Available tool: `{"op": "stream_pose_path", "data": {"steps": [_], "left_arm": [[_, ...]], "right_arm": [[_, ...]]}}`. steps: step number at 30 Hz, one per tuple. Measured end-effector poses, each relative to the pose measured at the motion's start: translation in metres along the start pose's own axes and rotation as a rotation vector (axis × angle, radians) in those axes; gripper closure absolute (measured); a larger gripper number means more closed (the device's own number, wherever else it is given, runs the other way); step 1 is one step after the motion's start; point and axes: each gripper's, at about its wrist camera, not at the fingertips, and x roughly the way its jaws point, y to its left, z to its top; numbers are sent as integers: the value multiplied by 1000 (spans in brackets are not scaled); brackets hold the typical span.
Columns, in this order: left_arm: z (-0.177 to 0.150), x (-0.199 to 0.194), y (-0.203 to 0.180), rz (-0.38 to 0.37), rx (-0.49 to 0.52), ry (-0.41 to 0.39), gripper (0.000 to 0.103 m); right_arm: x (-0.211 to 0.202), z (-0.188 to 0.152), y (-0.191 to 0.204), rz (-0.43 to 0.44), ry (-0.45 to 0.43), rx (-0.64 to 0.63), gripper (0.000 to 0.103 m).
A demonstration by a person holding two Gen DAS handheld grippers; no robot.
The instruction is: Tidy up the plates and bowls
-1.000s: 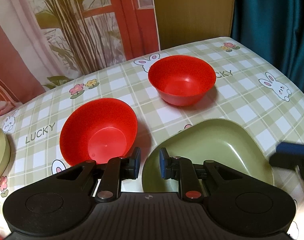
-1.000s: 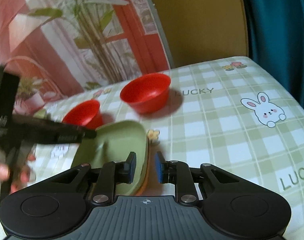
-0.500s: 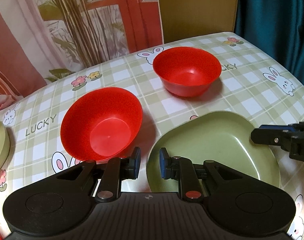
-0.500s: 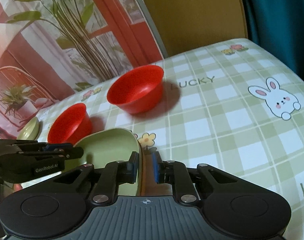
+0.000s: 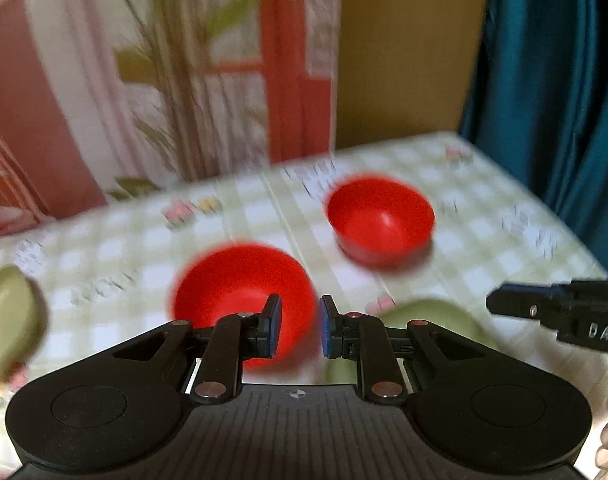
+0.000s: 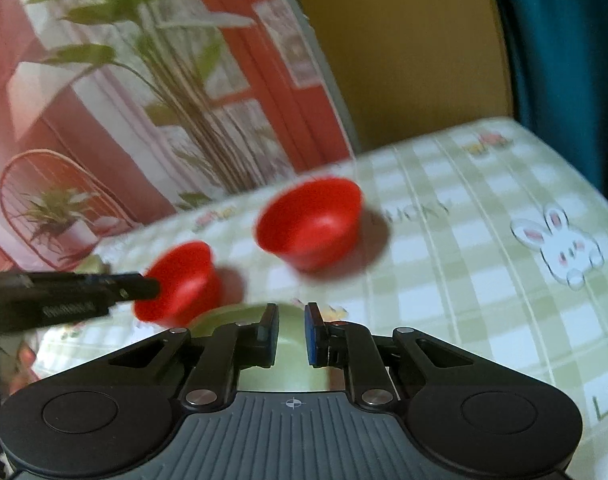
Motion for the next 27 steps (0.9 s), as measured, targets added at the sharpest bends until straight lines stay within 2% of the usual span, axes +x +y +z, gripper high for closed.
{"op": "stream_pose_path", "data": {"steps": [4,9,13,15,16,18,19,23,27], "left_arm": [[14,-37,42,41,-59,-63,82],[18,-87,100,150,-108,-134,82],[17,-117,149,236,-189,-164,80],[11,-130,172,275,-234,-175,75],[6,-133,183,299,-258,-180,67],[-5,-138,204,350,-300,-186,56],[-13,-138,214,375,-320,-185,54],[-38,-120,257,430,-430,-150,54],[-62,-93,299,447,-567,-120,54]], "right_arm": [[-1,16,35,45,-28,-45,89],[9,33,87,119,-35,-96,88],[30,43,130,164,-18,-162,88],[44,47,152,182,-7,-200,88],[51,48,163,189,-2,-216,88],[68,48,183,201,8,-255,87],[77,48,193,204,12,-277,87],[115,45,231,221,40,-356,87],[157,43,265,247,66,-427,87]]}}
